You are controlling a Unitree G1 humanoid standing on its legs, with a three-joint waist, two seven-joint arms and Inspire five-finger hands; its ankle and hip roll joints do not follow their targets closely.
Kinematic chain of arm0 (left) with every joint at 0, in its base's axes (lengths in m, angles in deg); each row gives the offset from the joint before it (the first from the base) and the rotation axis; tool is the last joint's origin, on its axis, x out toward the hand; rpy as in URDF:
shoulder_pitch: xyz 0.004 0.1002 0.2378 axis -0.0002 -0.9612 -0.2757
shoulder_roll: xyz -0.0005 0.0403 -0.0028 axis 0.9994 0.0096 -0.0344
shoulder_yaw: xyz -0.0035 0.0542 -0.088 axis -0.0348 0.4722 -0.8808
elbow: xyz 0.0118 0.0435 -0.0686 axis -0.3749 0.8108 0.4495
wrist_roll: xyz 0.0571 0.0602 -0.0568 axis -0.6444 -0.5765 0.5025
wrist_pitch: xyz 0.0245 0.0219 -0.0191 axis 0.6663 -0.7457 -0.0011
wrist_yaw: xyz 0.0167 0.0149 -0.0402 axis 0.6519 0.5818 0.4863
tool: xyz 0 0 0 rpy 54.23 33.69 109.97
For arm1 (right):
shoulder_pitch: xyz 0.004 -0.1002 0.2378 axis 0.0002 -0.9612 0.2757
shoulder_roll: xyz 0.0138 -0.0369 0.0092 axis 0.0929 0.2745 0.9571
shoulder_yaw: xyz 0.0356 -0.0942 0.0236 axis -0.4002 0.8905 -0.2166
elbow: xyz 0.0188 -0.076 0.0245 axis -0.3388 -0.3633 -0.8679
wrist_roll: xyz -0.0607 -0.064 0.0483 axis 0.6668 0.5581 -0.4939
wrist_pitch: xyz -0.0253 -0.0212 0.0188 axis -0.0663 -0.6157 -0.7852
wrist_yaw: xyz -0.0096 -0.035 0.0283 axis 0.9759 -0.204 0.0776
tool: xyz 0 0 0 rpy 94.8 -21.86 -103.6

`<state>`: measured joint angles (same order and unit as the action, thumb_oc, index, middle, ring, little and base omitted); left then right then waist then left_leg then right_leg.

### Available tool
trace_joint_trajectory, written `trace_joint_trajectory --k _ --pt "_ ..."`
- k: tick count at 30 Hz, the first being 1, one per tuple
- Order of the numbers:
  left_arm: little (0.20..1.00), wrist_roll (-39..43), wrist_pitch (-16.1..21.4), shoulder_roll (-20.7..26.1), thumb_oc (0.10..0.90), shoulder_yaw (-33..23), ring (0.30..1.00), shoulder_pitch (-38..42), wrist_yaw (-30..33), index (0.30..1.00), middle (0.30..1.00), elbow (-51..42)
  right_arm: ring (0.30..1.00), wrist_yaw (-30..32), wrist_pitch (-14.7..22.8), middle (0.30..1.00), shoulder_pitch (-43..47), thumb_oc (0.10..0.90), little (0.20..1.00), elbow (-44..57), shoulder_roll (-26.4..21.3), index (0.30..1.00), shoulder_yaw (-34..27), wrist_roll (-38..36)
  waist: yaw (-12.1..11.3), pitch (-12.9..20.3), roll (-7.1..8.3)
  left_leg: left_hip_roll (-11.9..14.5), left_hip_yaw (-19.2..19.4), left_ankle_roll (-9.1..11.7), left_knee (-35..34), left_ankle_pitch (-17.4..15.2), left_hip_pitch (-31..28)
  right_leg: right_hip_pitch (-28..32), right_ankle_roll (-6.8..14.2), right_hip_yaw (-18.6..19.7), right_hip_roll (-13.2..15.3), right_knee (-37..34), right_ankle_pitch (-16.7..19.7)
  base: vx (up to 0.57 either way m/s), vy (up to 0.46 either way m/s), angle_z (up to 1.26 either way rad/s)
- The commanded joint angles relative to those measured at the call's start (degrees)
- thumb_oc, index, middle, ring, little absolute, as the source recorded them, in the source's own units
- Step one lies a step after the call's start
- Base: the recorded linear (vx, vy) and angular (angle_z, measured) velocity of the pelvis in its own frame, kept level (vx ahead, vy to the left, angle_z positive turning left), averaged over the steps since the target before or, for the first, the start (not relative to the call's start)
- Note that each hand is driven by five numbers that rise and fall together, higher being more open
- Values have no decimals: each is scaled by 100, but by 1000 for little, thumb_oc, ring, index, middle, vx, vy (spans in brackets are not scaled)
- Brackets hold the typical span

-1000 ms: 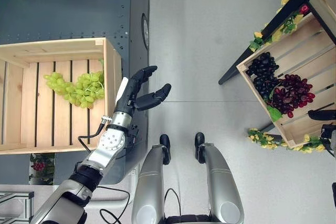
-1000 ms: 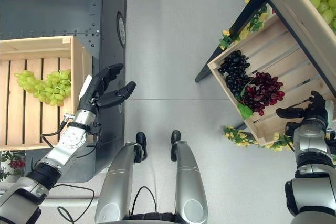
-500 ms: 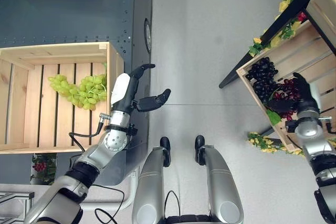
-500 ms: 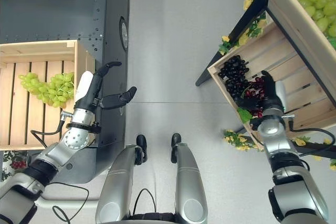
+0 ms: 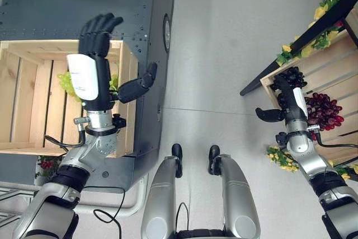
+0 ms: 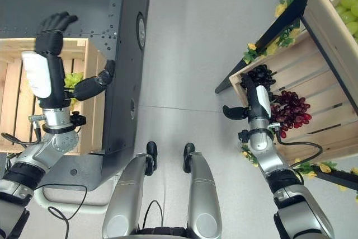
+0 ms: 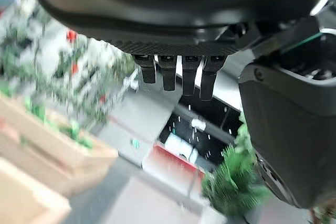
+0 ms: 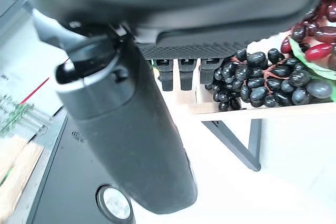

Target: Pick up the fruits from the basket on one side to the basket on the other side

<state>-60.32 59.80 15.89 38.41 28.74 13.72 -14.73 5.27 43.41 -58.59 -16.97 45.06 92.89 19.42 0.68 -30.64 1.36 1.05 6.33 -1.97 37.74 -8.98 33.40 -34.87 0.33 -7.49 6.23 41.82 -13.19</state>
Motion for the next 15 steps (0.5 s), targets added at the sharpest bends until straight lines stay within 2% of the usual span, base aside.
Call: trace_joint_trajectory --k 1,2,5,6,10,15 --pt "900 238 -65 172 800 -573 900 -36 599 900 900 -49 900 25 454 900 10 800 900 494 -270 900 -223 159 -15 85 -138 -178 305 -16 109 -494 -317 394 -196 -412 -97 -287 138 18 39 2" --pt "900 196 -302 273 800 -606 900 -32 446 900 900 122 900 -112 434 900 -9 800 900 528 -274 900 -180 103 -17 85 -149 -160 310 -3 97 -461 -296 385 -202 -430 -82 -291 136 0 0 0" --pt "900 422 -594 478 800 -601 900 -24 97 900 900 391 900 -261 418 900 -57 800 900 539 -306 900 -134 -5 -18 85 -161 -141 312 25 51 -392 -259 363 -204 -440 -74 -324 151 -1 33 9" --pt "900 684 -842 595 800 -533 900 1 -285 900 900 627 900 -385 450 900 -65 800 900 483 -346 900 -118 -107 -14 85 -178 -137 310 33 6 -357 -256 364 -200 -448 -71 -350 157 2 31 9" --pt "900 1138 -1181 735 800 -334 900 158 -520 900 900 1297 900 -716 599 900 87 800 900 121 -445 900 80 -175 -17 85 -224 -141 299 92 -69 -380 -357 481 -148 -463 -68 -451 107 17 48 4" --pt "900 1280 -1489 758 800 -203 900 256 -698 900 900 1797 900 -953 726 900 351 800 900 -222 -500 900 289 -329 -69 85 -252 -140 309 135 -40 -349 -264 441 -158 -526 -29 -471 111 0 52 6"
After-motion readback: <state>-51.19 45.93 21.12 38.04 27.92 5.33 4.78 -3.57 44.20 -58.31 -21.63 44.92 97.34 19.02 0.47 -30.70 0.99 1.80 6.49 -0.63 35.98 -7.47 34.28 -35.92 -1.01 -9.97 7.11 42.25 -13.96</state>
